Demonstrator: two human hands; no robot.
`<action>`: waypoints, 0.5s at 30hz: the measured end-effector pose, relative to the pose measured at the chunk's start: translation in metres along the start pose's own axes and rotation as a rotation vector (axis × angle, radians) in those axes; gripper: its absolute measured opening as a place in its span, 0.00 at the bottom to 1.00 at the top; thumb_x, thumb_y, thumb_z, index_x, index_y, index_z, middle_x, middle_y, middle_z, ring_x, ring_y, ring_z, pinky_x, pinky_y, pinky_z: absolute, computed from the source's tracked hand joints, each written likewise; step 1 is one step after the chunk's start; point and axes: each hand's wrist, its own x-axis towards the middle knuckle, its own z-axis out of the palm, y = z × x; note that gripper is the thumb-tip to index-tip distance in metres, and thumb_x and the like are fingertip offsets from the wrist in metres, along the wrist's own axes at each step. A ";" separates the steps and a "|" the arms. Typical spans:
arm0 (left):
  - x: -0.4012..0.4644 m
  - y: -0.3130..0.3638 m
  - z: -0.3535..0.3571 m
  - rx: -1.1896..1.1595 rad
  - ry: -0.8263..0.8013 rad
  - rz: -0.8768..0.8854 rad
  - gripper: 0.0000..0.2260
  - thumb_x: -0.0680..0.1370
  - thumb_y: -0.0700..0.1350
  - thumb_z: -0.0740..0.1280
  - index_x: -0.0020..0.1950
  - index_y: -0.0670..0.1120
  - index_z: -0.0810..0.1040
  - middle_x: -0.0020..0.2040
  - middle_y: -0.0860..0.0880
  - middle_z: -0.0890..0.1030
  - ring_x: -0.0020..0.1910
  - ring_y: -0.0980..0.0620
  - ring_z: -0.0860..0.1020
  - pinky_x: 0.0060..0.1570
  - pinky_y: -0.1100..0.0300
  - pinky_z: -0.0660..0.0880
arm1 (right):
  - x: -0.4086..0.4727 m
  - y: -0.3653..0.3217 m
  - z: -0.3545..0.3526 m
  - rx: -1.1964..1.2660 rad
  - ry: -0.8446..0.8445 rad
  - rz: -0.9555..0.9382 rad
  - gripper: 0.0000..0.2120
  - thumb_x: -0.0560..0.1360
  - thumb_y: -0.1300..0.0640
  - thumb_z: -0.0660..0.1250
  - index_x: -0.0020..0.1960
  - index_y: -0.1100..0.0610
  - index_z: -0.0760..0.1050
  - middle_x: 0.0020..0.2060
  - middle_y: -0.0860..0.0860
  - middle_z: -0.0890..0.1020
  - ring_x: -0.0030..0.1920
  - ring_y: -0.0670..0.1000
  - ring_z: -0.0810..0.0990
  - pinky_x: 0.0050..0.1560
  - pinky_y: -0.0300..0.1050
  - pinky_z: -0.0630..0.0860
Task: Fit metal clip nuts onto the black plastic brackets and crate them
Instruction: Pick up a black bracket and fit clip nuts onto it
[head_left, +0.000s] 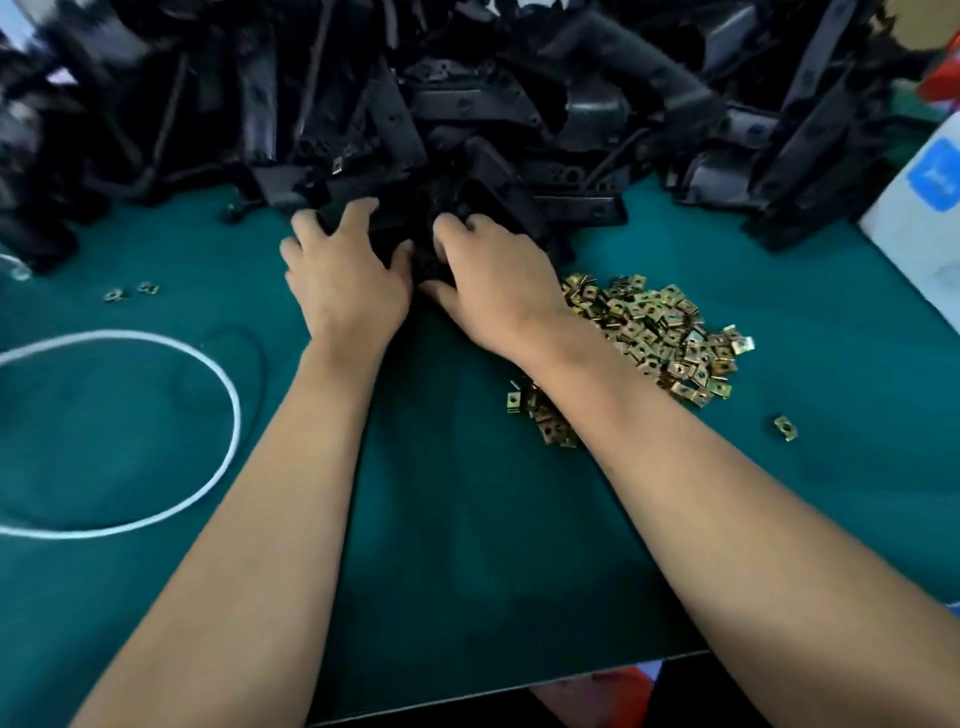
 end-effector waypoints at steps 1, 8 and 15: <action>0.000 0.000 0.000 -0.006 0.024 0.019 0.23 0.79 0.56 0.69 0.73 0.55 0.73 0.70 0.39 0.69 0.66 0.34 0.68 0.65 0.45 0.67 | 0.000 0.000 0.001 -0.007 0.001 -0.002 0.20 0.80 0.44 0.68 0.65 0.55 0.70 0.56 0.56 0.79 0.50 0.63 0.82 0.40 0.50 0.68; 0.004 0.006 -0.009 -0.374 0.358 0.045 0.07 0.78 0.49 0.71 0.51 0.48 0.86 0.52 0.49 0.79 0.52 0.52 0.77 0.51 0.75 0.65 | -0.004 -0.002 0.002 -0.008 0.025 0.024 0.24 0.79 0.40 0.68 0.66 0.56 0.70 0.57 0.56 0.79 0.50 0.63 0.82 0.39 0.49 0.68; -0.003 0.014 -0.010 -0.598 0.591 0.075 0.05 0.74 0.45 0.75 0.44 0.44 0.85 0.46 0.50 0.76 0.45 0.55 0.77 0.50 0.68 0.72 | -0.005 -0.005 0.004 -0.031 0.034 -0.001 0.25 0.79 0.42 0.69 0.66 0.57 0.68 0.57 0.57 0.79 0.48 0.63 0.83 0.37 0.49 0.65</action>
